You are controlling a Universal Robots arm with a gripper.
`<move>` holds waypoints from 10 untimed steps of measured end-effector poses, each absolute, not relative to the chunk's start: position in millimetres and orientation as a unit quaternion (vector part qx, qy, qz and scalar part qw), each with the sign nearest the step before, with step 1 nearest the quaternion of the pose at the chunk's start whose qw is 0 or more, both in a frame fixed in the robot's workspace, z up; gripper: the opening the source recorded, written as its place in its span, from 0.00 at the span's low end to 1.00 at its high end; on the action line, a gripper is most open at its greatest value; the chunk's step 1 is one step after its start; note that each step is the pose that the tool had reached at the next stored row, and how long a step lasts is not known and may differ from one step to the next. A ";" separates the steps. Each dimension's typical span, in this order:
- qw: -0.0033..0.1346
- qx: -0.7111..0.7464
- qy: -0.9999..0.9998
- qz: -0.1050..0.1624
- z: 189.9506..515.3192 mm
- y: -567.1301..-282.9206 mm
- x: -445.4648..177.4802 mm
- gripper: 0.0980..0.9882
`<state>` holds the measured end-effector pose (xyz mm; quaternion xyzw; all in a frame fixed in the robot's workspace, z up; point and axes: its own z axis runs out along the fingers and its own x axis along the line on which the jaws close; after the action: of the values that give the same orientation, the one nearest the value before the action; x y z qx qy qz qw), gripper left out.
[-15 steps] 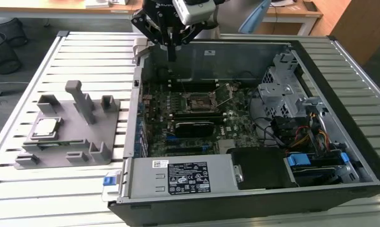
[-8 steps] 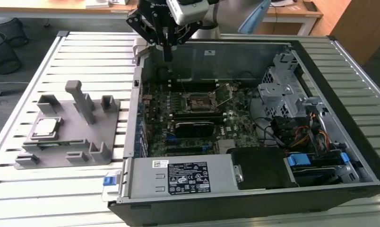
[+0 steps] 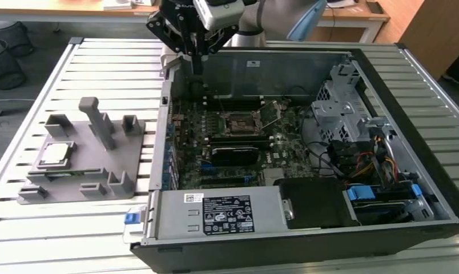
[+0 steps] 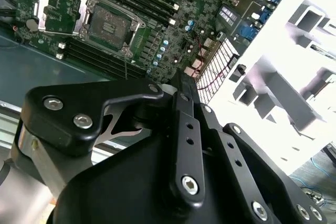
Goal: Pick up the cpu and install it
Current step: 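Reach for the cpu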
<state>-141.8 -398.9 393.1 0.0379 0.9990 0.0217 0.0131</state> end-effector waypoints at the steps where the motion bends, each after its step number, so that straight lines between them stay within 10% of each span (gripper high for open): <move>1: 0.013 0.038 0.999 0.022 393.1 -398.9 -143.1 0.01; 10: 0.013 0.038 0.999 0.022 392.8 -398.9 -154.7 0.01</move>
<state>-154.7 -398.9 392.8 0.0379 0.9990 0.0217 0.0131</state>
